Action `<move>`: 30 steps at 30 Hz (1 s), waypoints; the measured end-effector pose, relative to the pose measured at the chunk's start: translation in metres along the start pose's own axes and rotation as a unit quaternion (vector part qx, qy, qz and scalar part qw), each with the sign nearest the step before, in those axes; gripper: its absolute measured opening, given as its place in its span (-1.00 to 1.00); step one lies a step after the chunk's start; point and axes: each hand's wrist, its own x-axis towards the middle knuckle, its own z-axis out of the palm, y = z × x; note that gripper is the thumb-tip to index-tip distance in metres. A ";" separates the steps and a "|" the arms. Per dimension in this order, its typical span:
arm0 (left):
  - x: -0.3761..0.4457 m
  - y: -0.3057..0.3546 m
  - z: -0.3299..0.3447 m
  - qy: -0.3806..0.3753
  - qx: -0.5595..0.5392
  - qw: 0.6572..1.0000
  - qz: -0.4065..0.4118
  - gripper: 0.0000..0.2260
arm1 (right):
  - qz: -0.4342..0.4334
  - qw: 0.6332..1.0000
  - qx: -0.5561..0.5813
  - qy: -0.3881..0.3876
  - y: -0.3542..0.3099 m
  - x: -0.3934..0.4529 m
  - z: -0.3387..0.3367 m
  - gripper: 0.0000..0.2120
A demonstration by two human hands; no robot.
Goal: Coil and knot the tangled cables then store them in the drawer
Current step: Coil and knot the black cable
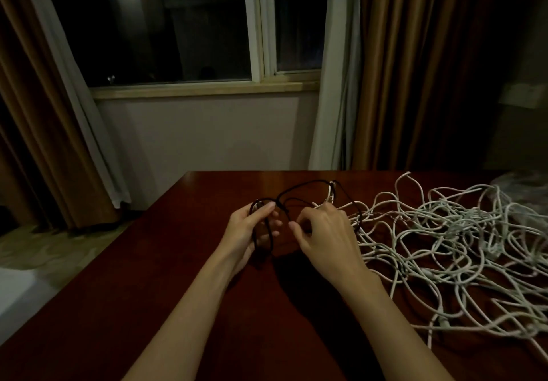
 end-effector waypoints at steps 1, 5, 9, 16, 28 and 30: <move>-0.001 0.001 0.000 -0.029 -0.011 0.999 -0.019 -0.87 | 0.005 1.000 0.014 0.009 0.001 0.000 -0.001 -0.79; -0.002 0.005 0.000 -0.092 -0.026 0.995 -0.027 -0.74 | 0.003 1.000 0.011 0.026 0.006 0.000 0.000 -0.80; 0.006 -0.005 0.002 0.017 0.081 0.996 0.024 -0.67 | -0.022 0.997 0.067 -0.005 0.002 0.001 0.003 -0.80; 0.003 -0.002 0.009 -0.076 -0.132 0.987 -0.059 -0.60 | -0.017 0.998 0.043 -0.044 -0.001 -0.001 0.005 -0.82; 0.007 -0.002 -0.007 -0.031 -0.348 0.935 -0.063 -0.65 | -0.092 0.990 0.099 -0.030 0.002 0.001 0.012 -0.86; 0.006 -0.002 -0.007 -0.042 -0.341 0.938 -0.051 -0.68 | -0.126 0.989 0.069 -0.035 0.004 0.003 0.012 -0.91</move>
